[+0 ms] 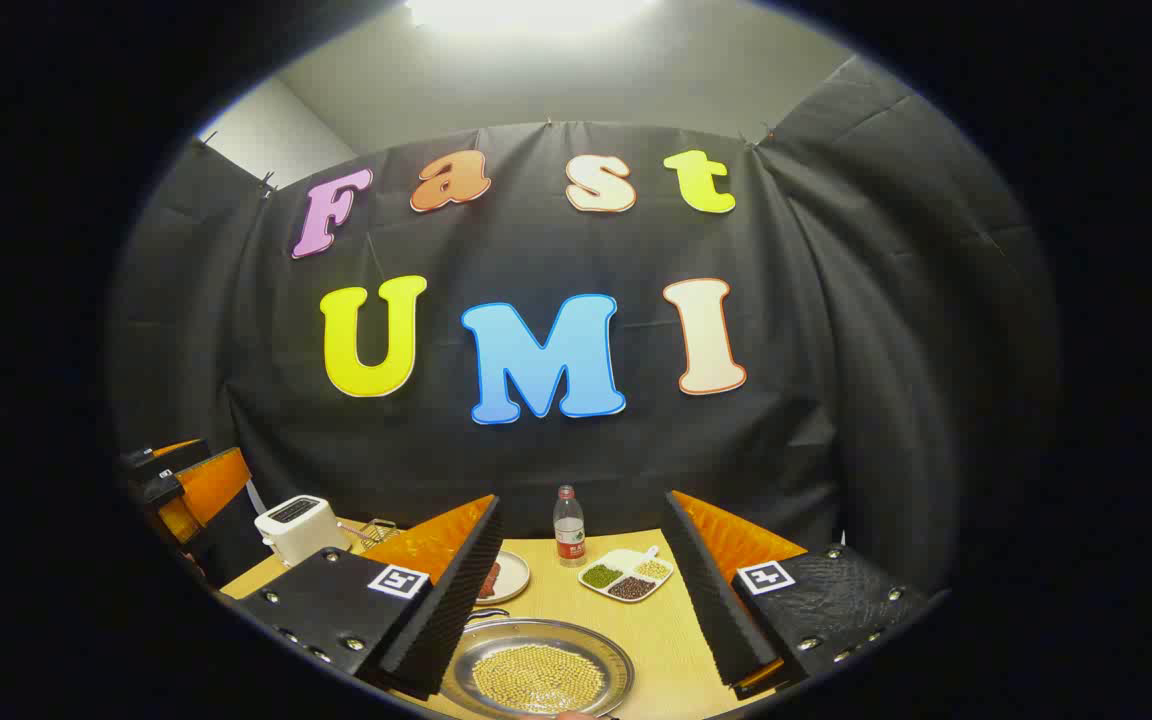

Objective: First push the handle of the pot to place it horizontally, then grasp the pot with both hands and set it on the induction cooktop.

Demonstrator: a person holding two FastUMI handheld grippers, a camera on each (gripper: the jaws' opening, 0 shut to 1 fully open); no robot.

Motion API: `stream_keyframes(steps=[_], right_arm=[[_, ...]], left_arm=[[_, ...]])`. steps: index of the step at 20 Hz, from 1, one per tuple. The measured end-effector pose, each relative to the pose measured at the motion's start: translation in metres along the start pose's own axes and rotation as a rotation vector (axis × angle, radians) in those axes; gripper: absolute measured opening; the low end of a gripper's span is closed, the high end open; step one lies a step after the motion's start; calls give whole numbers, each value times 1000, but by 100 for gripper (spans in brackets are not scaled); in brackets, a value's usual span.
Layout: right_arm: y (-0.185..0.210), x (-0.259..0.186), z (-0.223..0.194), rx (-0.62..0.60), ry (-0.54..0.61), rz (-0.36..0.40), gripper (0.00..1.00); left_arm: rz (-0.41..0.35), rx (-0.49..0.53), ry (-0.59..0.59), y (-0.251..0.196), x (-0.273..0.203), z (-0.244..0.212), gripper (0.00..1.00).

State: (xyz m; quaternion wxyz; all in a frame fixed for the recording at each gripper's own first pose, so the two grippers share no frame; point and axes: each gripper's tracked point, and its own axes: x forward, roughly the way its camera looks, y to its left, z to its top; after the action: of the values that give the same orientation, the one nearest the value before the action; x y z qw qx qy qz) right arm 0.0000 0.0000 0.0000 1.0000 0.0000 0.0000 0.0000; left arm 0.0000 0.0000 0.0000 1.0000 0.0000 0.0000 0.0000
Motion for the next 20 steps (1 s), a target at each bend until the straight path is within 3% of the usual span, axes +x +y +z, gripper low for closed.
stream_keyframes(steps=[1,7,10,15,18,20], right_arm=[[3,1,0,-1,-1,0,96],[21,-2,9,-10,-28,-10,96],[31,-1,11,-10,-35,0,96],[46,-3,16,-30,-46,-11,96],[45,-8,13,-45,-47,-31,96],[41,-11,8,-46,-43,-41,96]], left_arm=[[1,-3,-5,5,1,2,99],[-4,-18,-3,26,6,-3,94],[-6,-23,-14,33,9,2,99],[-23,-43,5,43,14,-3,96],[-60,-46,3,40,15,-3,94],[-88,-35,-7,34,19,-1,99]])
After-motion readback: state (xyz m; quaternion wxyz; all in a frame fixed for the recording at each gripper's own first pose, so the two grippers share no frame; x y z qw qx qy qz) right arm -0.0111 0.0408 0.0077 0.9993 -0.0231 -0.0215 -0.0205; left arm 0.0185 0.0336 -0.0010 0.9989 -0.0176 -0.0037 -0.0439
